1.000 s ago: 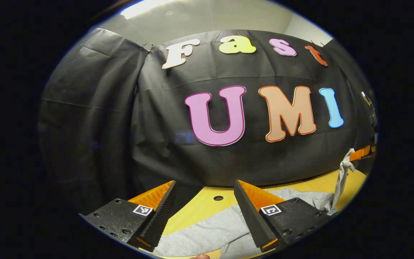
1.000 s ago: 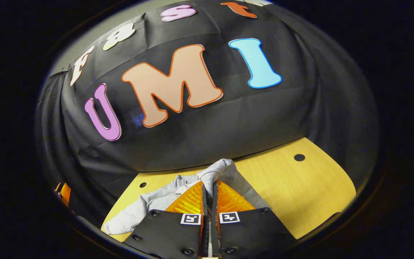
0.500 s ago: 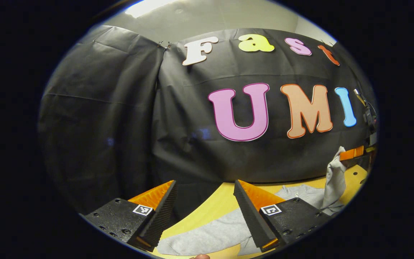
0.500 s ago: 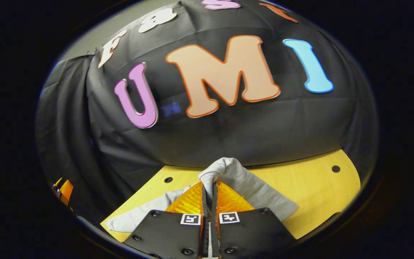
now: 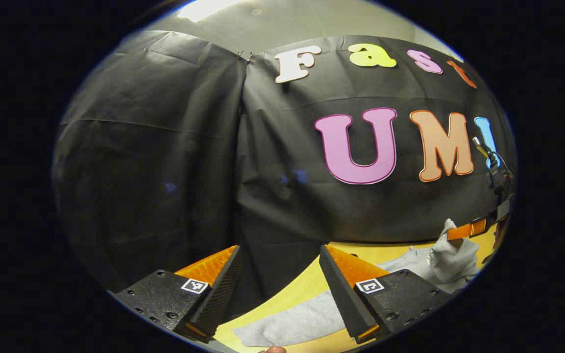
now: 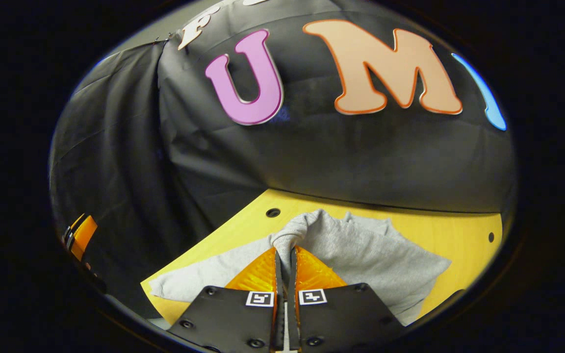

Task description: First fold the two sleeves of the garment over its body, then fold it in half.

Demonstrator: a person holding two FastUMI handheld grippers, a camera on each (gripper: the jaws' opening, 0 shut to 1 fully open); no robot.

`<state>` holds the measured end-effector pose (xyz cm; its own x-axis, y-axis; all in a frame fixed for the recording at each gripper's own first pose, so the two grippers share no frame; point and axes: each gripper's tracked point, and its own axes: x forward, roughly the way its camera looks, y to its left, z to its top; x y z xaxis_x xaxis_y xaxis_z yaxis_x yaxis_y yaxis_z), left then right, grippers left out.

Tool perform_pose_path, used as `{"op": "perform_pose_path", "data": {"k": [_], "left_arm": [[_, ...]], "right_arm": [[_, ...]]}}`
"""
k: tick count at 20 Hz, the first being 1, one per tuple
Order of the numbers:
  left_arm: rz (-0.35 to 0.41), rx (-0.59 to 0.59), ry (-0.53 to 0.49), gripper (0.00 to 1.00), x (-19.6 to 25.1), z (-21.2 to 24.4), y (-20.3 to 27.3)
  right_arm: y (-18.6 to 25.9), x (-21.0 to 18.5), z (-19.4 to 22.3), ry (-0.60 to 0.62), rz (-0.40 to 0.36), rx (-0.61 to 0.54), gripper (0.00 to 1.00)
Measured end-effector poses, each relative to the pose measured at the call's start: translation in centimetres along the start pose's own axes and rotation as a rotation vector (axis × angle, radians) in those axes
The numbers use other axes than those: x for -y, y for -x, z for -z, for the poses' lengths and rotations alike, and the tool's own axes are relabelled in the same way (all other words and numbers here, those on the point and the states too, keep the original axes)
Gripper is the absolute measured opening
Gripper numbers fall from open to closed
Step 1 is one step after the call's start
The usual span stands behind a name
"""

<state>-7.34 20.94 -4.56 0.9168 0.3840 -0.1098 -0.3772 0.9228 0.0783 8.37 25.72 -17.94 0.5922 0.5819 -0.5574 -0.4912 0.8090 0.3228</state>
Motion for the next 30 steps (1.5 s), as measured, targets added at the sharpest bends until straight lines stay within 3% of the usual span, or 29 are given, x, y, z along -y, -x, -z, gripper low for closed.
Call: {"op": "perform_pose_path", "data": {"k": [4,9,10,13,16,21,30], "left_arm": [[-0.045,-0.012,-0.016,0.93,-2.4,0.6,0.4],[-0.085,-0.045,-0.014,0.93,-4.3,2.0,1.0],[-0.09,-0.054,-0.016,0.92,-4.5,2.4,1.2],[-0.088,-0.08,-0.017,0.93,-4.3,3.5,1.1],[-0.076,-0.109,-0.033,0.93,-3.8,5.0,0.9],[-0.045,-0.195,-0.025,0.93,-3.1,9.5,0.5],[-0.058,-0.468,-0.014,0.94,-4.9,21.2,0.7]], "right_arm": [[-3.4,-1.5,5.1,0.05,-0.027,-0.128,0.04],[-3.4,-1.3,4.6,0.084,-0.019,-0.217,0.06],[-3.3,-1.3,4.5,0.079,-0.019,-0.223,0.1],[-3.5,-1.2,4.7,0.078,-0.027,-0.211,0.1],[-3.0,-0.3,2.6,0.099,0.004,-0.108,1.0],[0.0,1.8,-1.7,0.03,0.062,0.014,0.96],[6.2,7.6,-2.4,-0.008,0.177,0.072,0.96]]}}
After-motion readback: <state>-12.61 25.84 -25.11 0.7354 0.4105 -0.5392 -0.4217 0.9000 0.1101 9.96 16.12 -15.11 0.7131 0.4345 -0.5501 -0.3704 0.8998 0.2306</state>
